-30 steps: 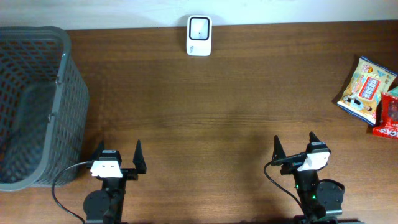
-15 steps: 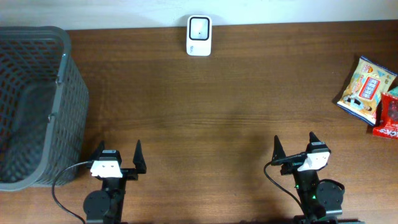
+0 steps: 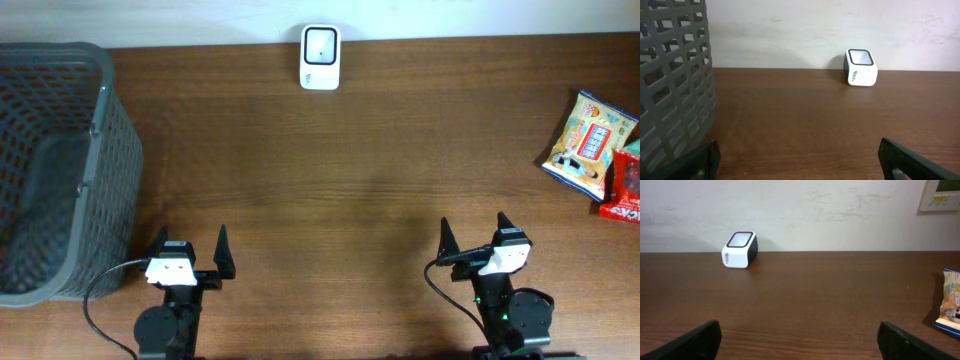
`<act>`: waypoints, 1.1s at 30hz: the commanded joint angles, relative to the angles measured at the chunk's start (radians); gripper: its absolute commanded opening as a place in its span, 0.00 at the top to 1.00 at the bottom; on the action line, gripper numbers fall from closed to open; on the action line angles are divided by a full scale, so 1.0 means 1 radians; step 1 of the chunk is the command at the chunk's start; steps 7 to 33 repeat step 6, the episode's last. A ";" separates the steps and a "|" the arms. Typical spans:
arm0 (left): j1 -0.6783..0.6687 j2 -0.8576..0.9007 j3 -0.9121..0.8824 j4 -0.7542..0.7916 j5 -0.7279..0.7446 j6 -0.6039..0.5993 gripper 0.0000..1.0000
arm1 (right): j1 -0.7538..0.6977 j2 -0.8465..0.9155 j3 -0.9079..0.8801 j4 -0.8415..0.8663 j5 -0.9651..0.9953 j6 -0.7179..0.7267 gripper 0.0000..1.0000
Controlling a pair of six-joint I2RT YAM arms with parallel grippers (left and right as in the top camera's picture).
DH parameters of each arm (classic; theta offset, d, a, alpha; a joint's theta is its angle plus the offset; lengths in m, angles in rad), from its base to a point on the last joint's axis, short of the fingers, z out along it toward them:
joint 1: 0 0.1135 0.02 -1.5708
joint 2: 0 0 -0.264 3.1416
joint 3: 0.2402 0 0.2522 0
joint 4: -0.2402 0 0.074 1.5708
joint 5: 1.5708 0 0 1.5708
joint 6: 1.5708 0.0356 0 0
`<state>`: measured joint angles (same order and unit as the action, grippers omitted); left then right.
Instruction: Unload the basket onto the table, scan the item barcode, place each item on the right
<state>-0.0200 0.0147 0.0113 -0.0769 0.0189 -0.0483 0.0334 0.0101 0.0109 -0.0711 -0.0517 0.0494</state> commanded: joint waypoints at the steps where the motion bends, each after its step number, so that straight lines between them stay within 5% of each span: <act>1: 0.005 -0.010 -0.002 -0.006 -0.004 0.016 0.01 | 0.005 -0.007 -0.005 -0.005 0.004 0.004 0.02; 33: 0.005 -0.010 -0.002 -0.006 -0.003 0.016 0.01 | 0.005 -0.007 -0.005 -0.005 0.004 0.004 0.02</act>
